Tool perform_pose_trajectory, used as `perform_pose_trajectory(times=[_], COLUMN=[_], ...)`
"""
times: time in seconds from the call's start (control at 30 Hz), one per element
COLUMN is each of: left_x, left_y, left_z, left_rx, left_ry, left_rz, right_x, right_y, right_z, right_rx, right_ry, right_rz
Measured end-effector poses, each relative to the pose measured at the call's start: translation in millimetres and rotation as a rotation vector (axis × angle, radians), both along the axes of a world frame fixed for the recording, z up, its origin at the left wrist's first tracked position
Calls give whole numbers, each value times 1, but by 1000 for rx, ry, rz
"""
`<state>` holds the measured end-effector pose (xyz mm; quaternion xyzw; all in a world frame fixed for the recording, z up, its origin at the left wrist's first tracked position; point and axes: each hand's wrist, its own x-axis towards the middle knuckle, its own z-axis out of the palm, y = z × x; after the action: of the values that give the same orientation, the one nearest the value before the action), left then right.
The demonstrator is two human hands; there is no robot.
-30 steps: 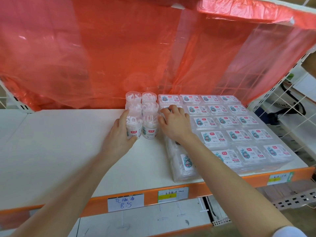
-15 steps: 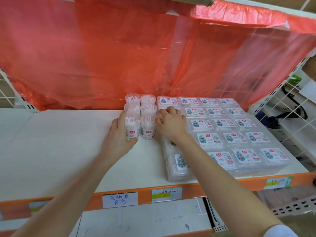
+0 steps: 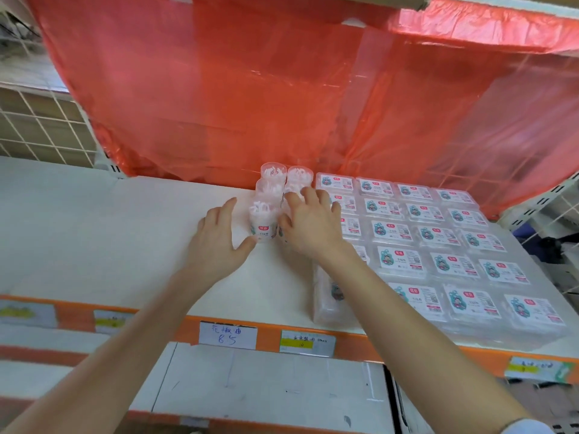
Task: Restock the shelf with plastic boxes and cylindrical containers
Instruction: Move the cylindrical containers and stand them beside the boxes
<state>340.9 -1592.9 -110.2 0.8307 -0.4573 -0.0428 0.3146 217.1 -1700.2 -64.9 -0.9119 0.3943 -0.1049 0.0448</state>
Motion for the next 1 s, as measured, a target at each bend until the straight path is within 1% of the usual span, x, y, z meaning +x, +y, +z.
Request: perform_pose_trajectory(times=[0.2,0.4,0.7,0.87,1.0], left_x=[9,41,122,169,198], left_y=[42,97,221,290,341], left_z=[10,12,12,9,9], left_rx=[83,118,149,183,195], left_ry=[-106,-170,-146,-152,-120], left_rz=[53,97,168,209,245], right_x=[24,59,146,195,233], right_y=[40,90,198,260,304], right_z=[-4,-14,-26,-34,-35], right_rx=[4,21,94,99,121], right_ry=[64,95,86,75,86], right_rz=[161,236,293,310,361])
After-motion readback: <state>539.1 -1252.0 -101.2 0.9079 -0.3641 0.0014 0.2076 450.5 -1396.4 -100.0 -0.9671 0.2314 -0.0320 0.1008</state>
